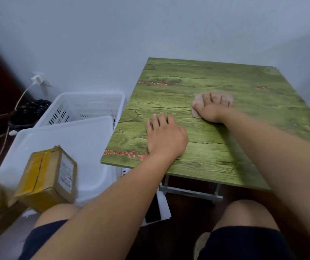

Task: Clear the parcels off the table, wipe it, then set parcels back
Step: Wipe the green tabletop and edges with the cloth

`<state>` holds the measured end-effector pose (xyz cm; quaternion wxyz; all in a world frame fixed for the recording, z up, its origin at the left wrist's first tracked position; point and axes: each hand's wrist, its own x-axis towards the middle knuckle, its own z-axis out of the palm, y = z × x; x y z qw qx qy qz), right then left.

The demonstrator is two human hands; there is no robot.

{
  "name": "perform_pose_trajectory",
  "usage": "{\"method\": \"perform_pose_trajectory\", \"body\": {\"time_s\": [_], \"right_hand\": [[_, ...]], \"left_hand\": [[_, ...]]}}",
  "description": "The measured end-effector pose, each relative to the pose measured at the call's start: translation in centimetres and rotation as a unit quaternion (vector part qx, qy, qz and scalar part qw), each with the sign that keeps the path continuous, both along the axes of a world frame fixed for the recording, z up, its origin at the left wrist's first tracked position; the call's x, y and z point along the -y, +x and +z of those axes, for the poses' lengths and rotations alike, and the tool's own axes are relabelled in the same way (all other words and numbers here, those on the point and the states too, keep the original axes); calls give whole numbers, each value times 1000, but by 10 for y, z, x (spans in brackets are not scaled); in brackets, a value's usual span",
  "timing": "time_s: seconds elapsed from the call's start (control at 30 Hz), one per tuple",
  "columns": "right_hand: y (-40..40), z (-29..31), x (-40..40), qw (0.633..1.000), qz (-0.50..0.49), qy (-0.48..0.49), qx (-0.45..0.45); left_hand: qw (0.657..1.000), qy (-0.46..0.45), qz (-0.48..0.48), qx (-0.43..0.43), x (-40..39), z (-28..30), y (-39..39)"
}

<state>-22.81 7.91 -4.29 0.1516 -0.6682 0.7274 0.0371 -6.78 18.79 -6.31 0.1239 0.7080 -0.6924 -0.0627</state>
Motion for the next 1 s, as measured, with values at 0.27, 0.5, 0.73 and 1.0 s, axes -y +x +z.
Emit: {"method": "perform_pose_trajectory", "body": {"time_s": [0.27,0.5,0.73,1.0], "right_hand": [[10,0,-17,1000,27,8,-1],[15,-2,-48,999,42,5,-8],[21,-4,-88,999,51,4,-9],[28,-4,-139,998,69,-1,-8]], "left_hand": [[1000,-20,2,-11,0,1,3],[997,-38,12,-68,2,3,9],[992,-2,18,-127,1,11,12],[962,86,28,-256,-1,30,19]]}}
